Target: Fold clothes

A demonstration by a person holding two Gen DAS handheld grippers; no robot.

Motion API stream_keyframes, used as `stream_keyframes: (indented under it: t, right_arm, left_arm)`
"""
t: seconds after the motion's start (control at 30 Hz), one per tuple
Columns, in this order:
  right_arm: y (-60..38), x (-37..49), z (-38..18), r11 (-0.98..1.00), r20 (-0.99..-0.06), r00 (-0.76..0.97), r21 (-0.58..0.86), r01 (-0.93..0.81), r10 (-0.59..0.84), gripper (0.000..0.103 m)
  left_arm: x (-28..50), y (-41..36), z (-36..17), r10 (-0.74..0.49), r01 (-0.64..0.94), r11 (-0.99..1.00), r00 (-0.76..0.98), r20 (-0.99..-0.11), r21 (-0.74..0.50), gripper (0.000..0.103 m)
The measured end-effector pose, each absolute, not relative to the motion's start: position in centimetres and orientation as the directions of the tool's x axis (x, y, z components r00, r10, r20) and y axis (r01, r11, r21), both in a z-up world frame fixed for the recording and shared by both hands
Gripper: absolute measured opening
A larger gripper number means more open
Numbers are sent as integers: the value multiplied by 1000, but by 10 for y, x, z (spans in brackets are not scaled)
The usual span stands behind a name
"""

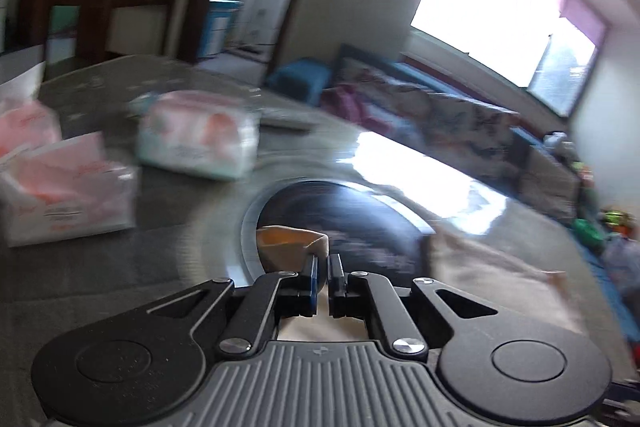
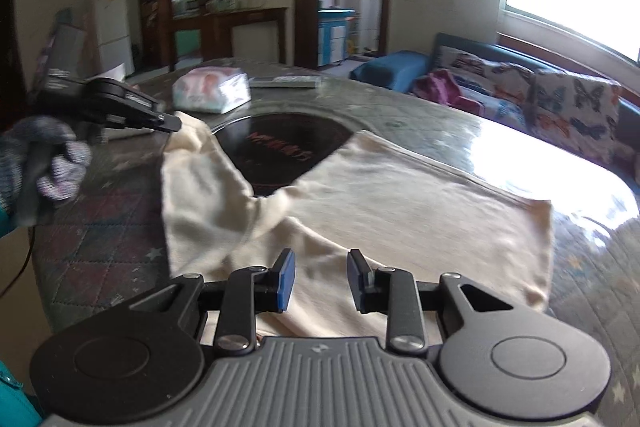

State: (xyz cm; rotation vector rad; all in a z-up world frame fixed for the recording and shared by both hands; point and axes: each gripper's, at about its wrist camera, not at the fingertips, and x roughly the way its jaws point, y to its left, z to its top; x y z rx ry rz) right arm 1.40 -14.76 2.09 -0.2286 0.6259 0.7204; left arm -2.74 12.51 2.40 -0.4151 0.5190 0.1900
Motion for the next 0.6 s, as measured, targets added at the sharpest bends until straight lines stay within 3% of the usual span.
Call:
stream_keyframes:
  t: [0.13,0.6]
  right_arm:
    - [-173,19,23,786,-594,609,64,-615,526,28]
    - [-244,33,19,871,-585,654,223,-439,479,28]
  left_arm:
    - [-28,82,45,-83,-112,919,882,-464,-379,5]
    - [-8,-49,7,-407,247,906,728,-552,-343,6]
